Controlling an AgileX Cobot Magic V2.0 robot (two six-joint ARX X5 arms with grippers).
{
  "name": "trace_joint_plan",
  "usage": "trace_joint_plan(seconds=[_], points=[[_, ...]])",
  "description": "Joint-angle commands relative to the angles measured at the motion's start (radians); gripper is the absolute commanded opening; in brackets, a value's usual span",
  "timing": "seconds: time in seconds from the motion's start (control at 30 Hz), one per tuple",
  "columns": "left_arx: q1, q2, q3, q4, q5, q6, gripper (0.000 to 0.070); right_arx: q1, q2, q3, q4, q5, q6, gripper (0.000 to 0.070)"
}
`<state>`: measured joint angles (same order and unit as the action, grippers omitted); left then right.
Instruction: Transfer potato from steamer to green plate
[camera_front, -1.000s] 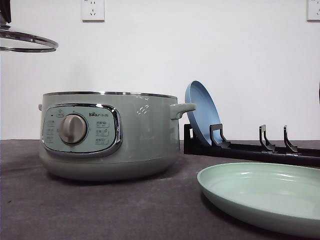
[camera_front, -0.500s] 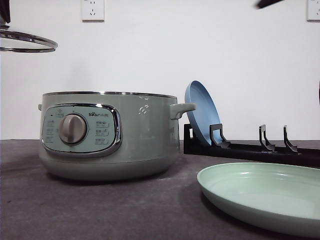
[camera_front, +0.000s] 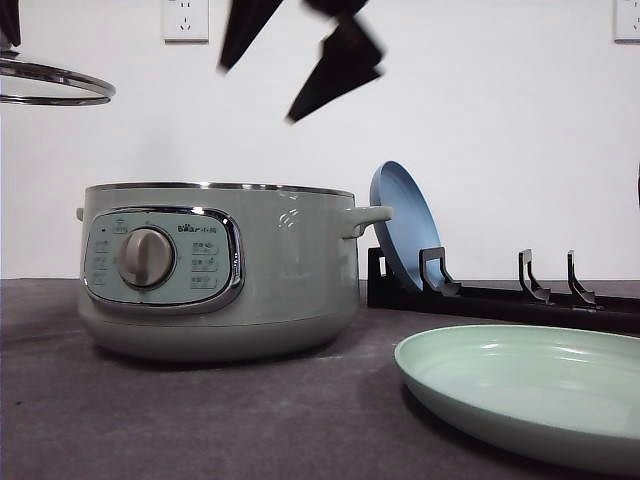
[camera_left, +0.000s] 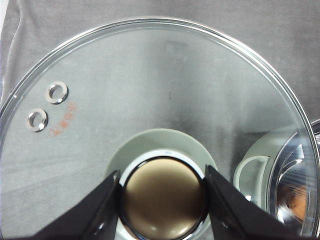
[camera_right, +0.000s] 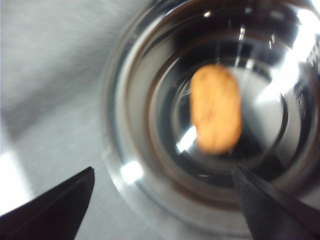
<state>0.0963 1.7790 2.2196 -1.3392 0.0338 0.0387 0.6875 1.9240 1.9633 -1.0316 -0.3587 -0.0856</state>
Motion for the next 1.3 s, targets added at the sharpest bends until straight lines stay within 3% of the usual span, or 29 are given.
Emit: trace_joint_plan(seconds=[0.0,0.23,0.83,0.9,1.03,1.1,1.27], points=[[0.003,-0.021,0.05,0.027,0.007,-0.003,0.0,0.012,0.09,0.087,-0.008,0.016,-0.039,0.0561],[0.003,-0.021,0.049,0.019,0.007,-0.002,0.0,0.018,0.278,0.236,0.013,0.08,-0.068,0.0561],[0.002,-0.021,0.003,0.023,0.038,-0.006,0.0,0.017,0.445,0.236,0.083,0.093,-0.079,0.0553],[0.002,-0.02,-0.003,0.024,0.038,-0.006,0.0,0.017,0.453,0.236,0.082,0.079,-0.079,0.0471],[0.002,-0.02,-0.006,0.028,0.038,-0.005,0.0,0.017,0.455,0.237,0.088,0.067,-0.076,0.0205],[0.002,-0.02,-0.006,0.029,0.038,-0.005,0.0,0.018,0.453,0.245,0.086,0.064,-0.072,0.0166],[0.002,-0.02,-0.006,0.028,0.038,-0.005,0.0,0.009,0.43,0.327,0.031,0.064,-0.064,0.0163]])
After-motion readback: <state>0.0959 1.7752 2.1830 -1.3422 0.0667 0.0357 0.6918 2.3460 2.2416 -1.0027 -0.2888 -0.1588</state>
